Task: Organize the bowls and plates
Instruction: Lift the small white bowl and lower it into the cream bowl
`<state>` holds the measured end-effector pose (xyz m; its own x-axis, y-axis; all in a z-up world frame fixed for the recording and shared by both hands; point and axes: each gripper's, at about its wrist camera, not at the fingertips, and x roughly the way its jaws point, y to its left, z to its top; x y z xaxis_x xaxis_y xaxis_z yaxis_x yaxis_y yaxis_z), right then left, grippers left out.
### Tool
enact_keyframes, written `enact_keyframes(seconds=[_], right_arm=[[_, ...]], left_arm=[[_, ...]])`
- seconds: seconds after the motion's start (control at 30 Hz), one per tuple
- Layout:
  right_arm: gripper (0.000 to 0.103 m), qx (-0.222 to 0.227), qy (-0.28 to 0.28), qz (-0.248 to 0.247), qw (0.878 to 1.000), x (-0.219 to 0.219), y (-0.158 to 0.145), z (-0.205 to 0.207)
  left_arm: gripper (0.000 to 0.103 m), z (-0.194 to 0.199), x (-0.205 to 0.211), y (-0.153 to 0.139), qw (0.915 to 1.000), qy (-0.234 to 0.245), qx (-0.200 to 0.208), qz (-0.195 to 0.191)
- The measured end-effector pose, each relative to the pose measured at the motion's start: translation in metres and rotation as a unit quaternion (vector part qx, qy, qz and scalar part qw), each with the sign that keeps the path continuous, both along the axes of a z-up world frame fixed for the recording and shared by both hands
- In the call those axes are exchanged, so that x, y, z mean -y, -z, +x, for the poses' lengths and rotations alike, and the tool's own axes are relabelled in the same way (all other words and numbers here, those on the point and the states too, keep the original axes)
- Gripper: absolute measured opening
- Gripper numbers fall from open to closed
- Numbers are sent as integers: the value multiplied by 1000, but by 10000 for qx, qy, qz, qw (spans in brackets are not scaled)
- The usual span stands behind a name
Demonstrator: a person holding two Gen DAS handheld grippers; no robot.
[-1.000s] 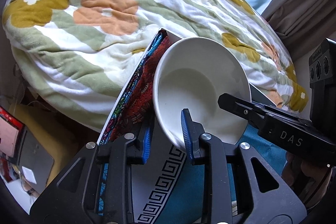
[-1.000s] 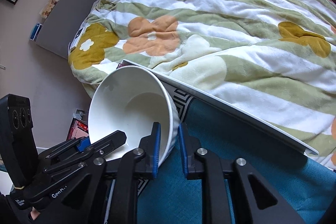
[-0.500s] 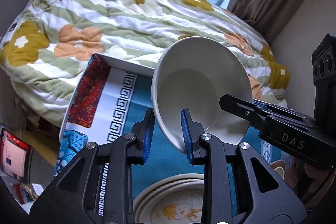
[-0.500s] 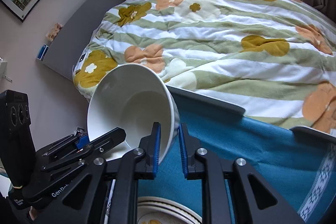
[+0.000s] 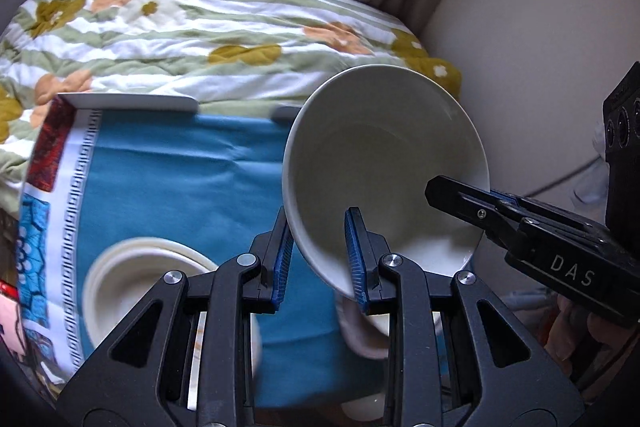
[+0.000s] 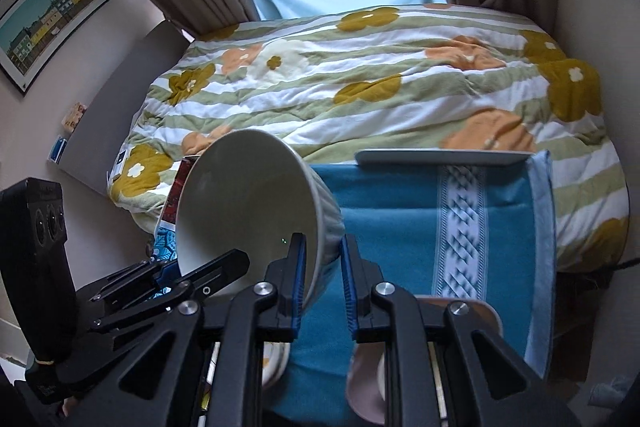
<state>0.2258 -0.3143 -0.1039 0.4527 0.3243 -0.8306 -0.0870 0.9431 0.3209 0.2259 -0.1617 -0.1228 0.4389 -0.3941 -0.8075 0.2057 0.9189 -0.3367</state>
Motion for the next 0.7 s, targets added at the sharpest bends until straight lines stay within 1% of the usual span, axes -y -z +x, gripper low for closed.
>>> enact_keyframes(seconds=[0.1,0.2,0.33,0.53,0.7], right_arm=[[16,-84,221,-7,9997,25,4,-23],[16,-221,389,35,9990,44,13,-40],[16,-402,505,25,9979,66,32,-59],[16,-693,750,90,9947,89,65,-77],[16,-895,834,124,9924,98,88,-81]], left_arm=[[23,-22,32,7,9998,170,-91,-8],[23,-39,50,19,9995,221,-214,39],[23,-54,69,42,9980,344,-526,112],[23,-57,94,74,9939,630,-815,398],[23,-55,99,92,9903,785,-974,599]])
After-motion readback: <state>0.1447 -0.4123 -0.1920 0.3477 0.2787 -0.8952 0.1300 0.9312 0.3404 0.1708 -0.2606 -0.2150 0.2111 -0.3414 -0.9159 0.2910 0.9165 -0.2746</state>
